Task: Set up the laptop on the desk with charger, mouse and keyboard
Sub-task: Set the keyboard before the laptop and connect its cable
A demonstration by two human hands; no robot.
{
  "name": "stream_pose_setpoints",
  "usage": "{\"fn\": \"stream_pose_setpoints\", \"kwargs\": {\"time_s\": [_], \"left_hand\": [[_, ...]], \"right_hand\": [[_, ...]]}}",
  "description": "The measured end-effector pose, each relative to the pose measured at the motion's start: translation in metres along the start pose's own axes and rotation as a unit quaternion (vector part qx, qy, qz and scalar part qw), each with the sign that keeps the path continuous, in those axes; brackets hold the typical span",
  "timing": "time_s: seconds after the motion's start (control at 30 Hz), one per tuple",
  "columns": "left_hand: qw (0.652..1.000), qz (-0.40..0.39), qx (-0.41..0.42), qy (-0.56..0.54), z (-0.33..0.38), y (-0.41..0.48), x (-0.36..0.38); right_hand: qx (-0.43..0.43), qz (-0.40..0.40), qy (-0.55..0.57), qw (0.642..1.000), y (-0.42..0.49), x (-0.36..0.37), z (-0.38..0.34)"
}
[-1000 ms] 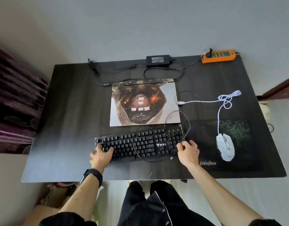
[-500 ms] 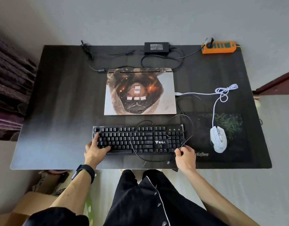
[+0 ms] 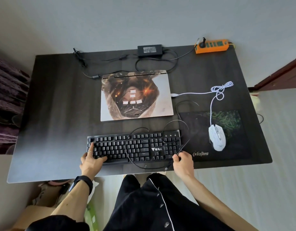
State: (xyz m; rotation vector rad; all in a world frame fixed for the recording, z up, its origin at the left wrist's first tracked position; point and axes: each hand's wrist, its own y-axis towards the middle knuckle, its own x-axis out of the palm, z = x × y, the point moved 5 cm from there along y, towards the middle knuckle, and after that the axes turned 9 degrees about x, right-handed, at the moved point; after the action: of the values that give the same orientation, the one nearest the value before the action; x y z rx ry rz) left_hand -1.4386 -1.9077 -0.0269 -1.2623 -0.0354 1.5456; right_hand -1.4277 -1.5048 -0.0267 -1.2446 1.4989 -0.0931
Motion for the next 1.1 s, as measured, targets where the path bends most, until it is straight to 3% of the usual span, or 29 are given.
{"fn": "stream_pose_setpoints", "kwargs": {"time_s": [0.27, 0.43, 0.53, 0.63, 0.73, 0.87, 1.0, 1.1], "left_hand": [[0.999, -0.018, 0.017, -0.022, -0.002, -0.005, 0.004], [1.000, -0.012, 0.001, -0.007, 0.017, -0.016, 0.003], [0.998, 0.021, 0.052, -0.030, 0.053, -0.020, -0.007], [0.984, -0.002, 0.139, -0.110, 0.122, -0.028, -0.030], [0.949, -0.080, 0.244, -0.185, 0.207, -0.053, -0.063], [0.897, -0.175, 0.305, -0.268, 0.279, -0.084, -0.118], [0.905, -0.048, 0.307, -0.291, 0.277, -0.069, -0.174], [0.924, -0.012, 0.268, -0.271, 0.252, -0.052, -0.201]], "right_hand": [[-0.002, -0.015, -0.010, 1.000, 0.002, -0.006, 0.004], [-0.059, 0.056, 0.067, 0.994, -0.011, -0.034, -0.028], [-0.090, 0.003, 0.131, 0.987, -0.030, -0.054, -0.074], [-0.217, 0.008, 0.155, 0.964, -0.055, -0.083, -0.141], [-0.362, 0.020, 0.143, 0.921, -0.089, -0.100, -0.211], [-0.516, 0.015, 0.046, 0.855, -0.118, -0.082, -0.285], [-0.532, -0.042, 0.008, 0.846, -0.127, -0.055, -0.336], [-0.508, -0.084, 0.005, 0.857, -0.131, -0.034, -0.368]]}}
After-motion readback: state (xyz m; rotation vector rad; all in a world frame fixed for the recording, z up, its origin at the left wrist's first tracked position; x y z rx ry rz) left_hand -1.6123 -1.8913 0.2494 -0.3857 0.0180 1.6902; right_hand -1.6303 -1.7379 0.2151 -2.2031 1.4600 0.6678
